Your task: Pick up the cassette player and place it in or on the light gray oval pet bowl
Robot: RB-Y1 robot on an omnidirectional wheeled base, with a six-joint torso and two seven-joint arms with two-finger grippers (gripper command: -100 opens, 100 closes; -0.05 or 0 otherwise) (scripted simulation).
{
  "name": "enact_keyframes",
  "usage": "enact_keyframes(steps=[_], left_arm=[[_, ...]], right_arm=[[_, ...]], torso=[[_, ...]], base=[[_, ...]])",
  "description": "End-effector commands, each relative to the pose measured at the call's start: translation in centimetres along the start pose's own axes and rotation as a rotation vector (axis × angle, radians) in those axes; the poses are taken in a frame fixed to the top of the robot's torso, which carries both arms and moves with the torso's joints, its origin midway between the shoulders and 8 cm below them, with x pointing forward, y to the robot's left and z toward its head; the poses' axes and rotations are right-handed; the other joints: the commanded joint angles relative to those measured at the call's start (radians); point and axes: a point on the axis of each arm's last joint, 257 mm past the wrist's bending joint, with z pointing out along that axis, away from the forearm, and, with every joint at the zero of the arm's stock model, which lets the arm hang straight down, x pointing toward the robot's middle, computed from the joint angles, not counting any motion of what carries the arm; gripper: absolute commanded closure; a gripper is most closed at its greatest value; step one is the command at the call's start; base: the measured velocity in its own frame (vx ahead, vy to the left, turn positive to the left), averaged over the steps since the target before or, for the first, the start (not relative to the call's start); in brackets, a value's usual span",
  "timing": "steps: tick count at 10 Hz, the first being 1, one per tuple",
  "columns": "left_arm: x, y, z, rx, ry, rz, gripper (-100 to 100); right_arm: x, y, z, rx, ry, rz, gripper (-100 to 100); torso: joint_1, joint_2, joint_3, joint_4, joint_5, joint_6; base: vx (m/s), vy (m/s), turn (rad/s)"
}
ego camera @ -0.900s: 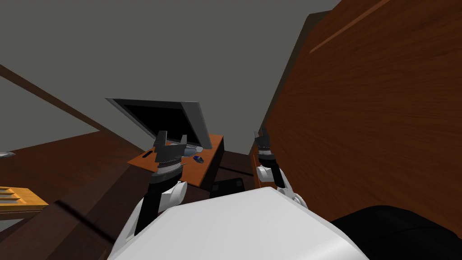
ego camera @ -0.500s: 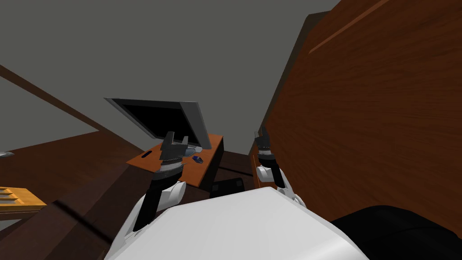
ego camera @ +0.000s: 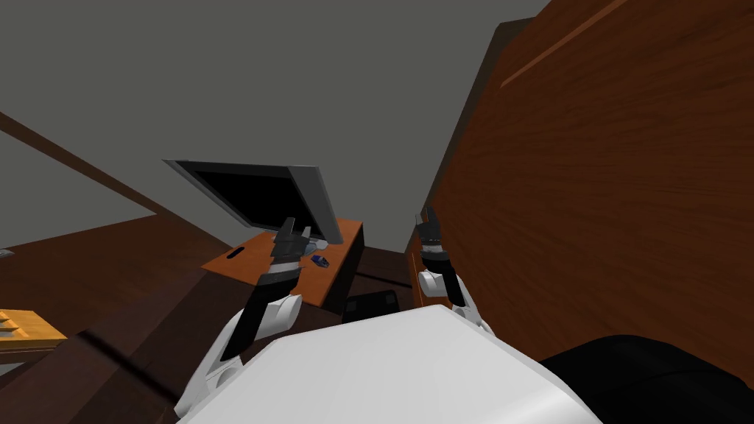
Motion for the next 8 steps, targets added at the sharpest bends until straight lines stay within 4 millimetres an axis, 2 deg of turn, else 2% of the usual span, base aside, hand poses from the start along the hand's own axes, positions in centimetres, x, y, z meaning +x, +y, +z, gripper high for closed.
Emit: enact_keyframes(steps=[1, 2, 3, 4, 5, 6, 7, 8], left_arm=[[-0.2, 1.3, -0.2, -0.041, -0.002, 0.002, -100], [-0.5, 3.0, -0.2, -0.095, -0.004, 0.006, -100], [-0.5, 3.1, -0.2, -0.096, -0.004, 0.006, -100], [-0.9, 4.7, -0.3, -0.146, -0.004, 0.011, -100], [-1.0, 4.9, -0.4, -0.154, -0.005, 0.011, -100], [-1.4, 6.7, -0.6, -0.206, -0.006, 0.016, -100], [-1.4, 6.9, -0.6, -0.214, -0.007, 0.016, -100], [-1.9, 8.5, -0.8, -0.263, -0.008, 0.021, -100]], right_arm=[[0.0, 0.0, 0.0, 0.000, 0.000, 0.000, 0], [0.0, 0.0, 0.0, 0.000, 0.000, 0.000, 0], [0.0, 0.0, 0.0, 0.000, 0.000, 0.000, 0], [0.0, 0.0, 0.0, 0.000, 0.000, 0.000, 0], [0.0, 0.0, 0.0, 0.000, 0.000, 0.000, 0], [0.0, 0.0, 0.0, 0.000, 0.000, 0.000, 0], [0.0, 0.0, 0.0, 0.000, 0.000, 0.000, 0], [0.0, 0.0, 0.0, 0.000, 0.000, 0.000, 0]], torso=[[0.000, 0.000, 0.000, 0.000, 0.000, 0.000], [0.000, 0.000, 0.000, 0.000, 0.000, 0.000], [0.000, 0.000, 0.000, 0.000, 0.000, 0.000], [0.001, 0.000, 0.000, 0.000, 0.000, 0.000], [0.001, 0.000, 0.000, 0.000, 0.000, 0.000], [0.001, 0.000, 0.000, 0.000, 0.000, 0.000], [0.001, 0.000, 0.000, 0.000, 0.000, 0.000], [0.001, 0.000, 0.000, 0.000, 0.000, 0.000]], base=[[0.010, -0.025, -0.003], [0.010, -0.024, -0.017], [0.008, -0.018, -0.006], [0.012, -0.020, -0.019], [0.012, -0.018, -0.012], [0.017, -0.017, -0.021], [0.016, -0.013, -0.013], [0.021, -0.018, -0.034]])
